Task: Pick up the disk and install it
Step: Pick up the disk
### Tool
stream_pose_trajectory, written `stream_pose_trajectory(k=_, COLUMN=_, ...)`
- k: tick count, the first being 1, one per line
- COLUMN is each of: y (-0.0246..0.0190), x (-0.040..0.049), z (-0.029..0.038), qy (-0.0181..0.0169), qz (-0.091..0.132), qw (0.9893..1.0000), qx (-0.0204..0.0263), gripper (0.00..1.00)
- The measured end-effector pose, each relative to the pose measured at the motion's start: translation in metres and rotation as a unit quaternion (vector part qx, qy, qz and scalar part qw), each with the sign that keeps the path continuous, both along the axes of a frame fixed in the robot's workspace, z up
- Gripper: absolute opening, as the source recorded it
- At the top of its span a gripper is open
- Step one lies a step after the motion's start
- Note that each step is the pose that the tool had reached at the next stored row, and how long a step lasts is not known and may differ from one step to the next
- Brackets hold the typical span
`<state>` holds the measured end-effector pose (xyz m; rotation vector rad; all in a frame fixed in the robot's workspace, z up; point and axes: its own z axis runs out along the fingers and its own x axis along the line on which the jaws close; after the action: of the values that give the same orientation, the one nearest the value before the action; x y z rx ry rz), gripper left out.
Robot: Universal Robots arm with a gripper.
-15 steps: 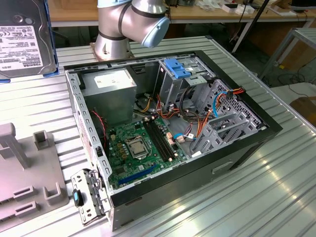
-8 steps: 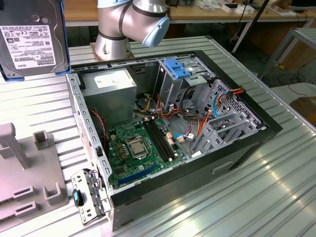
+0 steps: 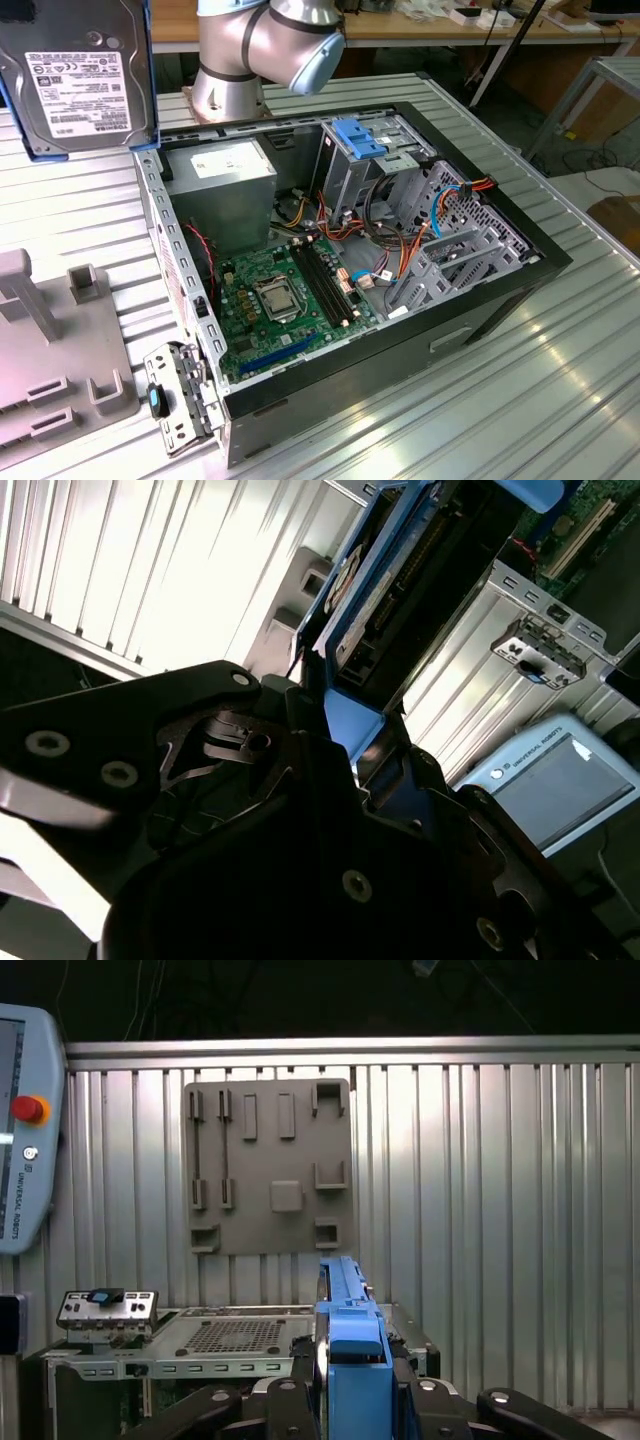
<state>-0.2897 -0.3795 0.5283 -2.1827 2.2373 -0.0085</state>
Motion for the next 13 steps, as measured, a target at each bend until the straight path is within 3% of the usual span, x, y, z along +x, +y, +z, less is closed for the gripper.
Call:
stream_pose_trajectory(k=9, y=0.0000, x=0.0379, z=-0.0001, qy=0.0001, qz=-0.001, qw=1.0000, qx=0.0000, gripper=0.37)
stream_pose_trajectory(k=13, y=0.0000, x=0.0594, z=-0.0002, qy=0.0000, qz=-0.001, qw=1.0000, qx=0.0000, gripper=0.37)
